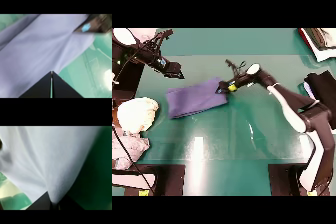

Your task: Fold the shirts.

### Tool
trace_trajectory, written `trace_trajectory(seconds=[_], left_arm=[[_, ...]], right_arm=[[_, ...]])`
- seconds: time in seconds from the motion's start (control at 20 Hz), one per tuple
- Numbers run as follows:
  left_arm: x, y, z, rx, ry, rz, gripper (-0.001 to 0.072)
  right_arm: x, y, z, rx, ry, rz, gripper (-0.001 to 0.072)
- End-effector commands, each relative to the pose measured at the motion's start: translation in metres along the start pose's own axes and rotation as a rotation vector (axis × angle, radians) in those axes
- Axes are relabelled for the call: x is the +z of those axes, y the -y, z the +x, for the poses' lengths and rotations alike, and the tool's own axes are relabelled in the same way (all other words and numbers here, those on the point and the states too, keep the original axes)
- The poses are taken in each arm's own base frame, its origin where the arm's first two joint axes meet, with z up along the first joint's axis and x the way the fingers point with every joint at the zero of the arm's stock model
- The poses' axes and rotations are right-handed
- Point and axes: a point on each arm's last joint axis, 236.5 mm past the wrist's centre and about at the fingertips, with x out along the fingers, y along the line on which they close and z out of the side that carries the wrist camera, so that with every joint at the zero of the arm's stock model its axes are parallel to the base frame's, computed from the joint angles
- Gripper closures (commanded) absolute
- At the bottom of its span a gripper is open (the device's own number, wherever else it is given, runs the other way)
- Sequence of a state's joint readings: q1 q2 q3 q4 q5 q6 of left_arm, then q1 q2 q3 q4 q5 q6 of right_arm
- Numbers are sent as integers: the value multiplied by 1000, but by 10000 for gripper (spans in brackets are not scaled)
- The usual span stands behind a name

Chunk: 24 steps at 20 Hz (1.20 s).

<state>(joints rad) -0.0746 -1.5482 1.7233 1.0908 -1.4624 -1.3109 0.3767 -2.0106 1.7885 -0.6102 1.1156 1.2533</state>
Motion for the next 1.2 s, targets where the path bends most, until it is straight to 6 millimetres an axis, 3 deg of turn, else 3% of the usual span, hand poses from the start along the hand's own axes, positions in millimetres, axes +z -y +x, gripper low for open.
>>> trace_trajectory(seconds=[0.0, 0.15, 0.3, 0.5, 0.65, 0.8, 1.0, 1.15], left_arm=[[-2, 0, -1, -1, -10, -2, 679], [-2, 1, -1, -2, -8, -25, 678], [3, 7, -1, -28, 11, -30, 679], [9, 19, -1, -79, 37, -57, 679], [7, 26, -2, -108, 26, -62, 678], [4, 33, -3, -138, 12, -65, 679], [4, 33, -3, -139, 12, -87, 678], [4, 33, -3, -140, 9, -90, 678]], right_arm=[[35, 8, -90, -105, 120, -81, 699], [59, 32, -202, -282, 269, -113, 700], [66, 67, -314, -436, 435, -61, 700], [50, 127, -433, -564, 628, 98, 699], [31, 170, -507, -637, 781, 230, 700], [11, 196, -562, -703, 890, 291, 699], [-4, 209, -595, -749, 950, 319, 700], [-4, 197, -615, -766, 972, 294, 700]])
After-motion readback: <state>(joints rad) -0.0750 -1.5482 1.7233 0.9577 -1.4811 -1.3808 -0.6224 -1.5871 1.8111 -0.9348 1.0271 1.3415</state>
